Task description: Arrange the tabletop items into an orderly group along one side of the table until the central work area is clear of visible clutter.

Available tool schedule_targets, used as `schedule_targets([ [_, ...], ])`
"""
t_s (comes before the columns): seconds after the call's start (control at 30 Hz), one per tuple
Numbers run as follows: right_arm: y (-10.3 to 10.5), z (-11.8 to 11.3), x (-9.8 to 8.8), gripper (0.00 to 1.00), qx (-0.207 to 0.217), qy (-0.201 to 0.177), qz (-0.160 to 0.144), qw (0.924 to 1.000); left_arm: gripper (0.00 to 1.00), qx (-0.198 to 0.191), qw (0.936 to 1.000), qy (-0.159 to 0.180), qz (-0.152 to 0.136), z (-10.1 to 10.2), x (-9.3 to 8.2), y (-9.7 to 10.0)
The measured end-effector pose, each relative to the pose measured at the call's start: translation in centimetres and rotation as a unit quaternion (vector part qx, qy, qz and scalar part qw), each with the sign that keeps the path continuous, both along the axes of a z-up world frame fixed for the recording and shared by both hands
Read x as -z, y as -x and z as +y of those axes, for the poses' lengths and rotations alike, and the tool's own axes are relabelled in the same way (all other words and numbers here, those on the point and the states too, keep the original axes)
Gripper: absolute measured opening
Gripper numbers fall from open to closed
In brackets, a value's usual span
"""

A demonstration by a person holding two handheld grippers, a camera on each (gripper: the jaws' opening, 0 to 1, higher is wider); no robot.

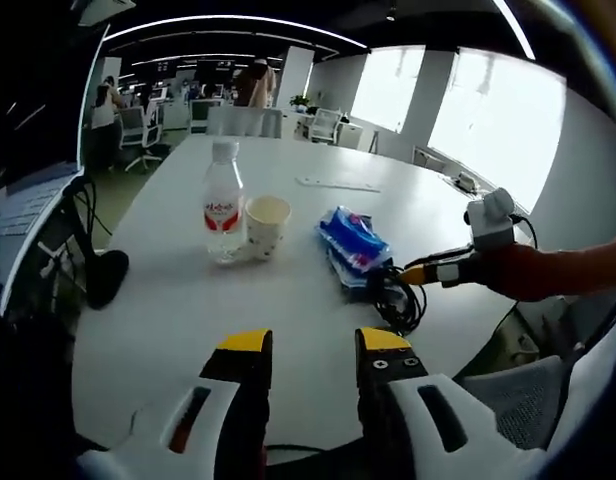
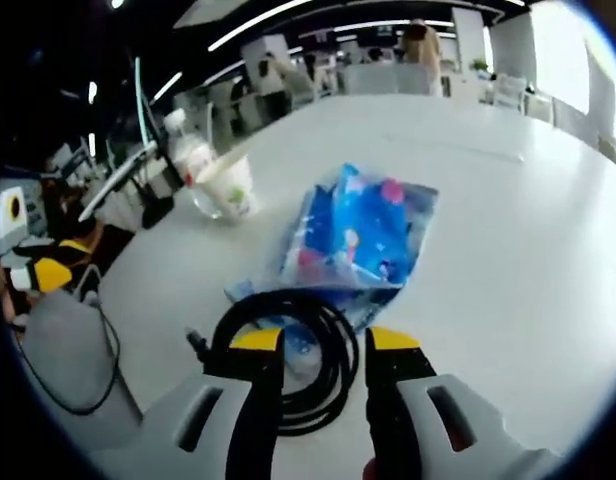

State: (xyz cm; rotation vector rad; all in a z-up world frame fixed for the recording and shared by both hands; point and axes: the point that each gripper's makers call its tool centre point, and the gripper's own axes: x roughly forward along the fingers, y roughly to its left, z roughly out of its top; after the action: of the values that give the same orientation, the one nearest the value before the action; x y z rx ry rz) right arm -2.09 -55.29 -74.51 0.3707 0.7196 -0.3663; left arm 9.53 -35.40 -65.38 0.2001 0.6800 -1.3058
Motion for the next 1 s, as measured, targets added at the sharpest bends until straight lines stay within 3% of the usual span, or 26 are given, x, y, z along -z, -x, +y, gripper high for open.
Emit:
schedule_targets([
  [0.1, 0.0, -0.2, 0.4, 0.27, -0.003, 0.005, 0.008, 1.0000, 0.31, -0.004, 1.0000, 0.003, 0.004, 0.1, -0.2, -0.1],
  [0.2, -0.1, -0.7, 0.8, 0.17, 0.001, 0.015, 0.008, 0.9999, 0.31, -0.010, 0.9999, 0.003, 0.006, 0.1, -0.1, -0.3],
  [0.4, -0.2, -0.3, 2.0, 0.20, -0.010, 0.014, 0.030, 0.9994, 0.31, -0.017, 0.9998, 0.007, 0.009, 0.2, -0.3, -0.5],
  [0.53, 0.1, -0.4, 2.4, 0.17, -0.003, 0.017, 0.037, 0.9992, 0.30, -0.020, 0.9997, 0.006, 0.012, 0.4, -0.2, -0.5],
  [1.0, 1.1, 0.1, 0.8, 0.06, -0.021, 0.048, 0.030, 0.9982, 0.30, -0.026, 0.9995, 0.005, 0.019, 0.5, 0.0, -0.6],
])
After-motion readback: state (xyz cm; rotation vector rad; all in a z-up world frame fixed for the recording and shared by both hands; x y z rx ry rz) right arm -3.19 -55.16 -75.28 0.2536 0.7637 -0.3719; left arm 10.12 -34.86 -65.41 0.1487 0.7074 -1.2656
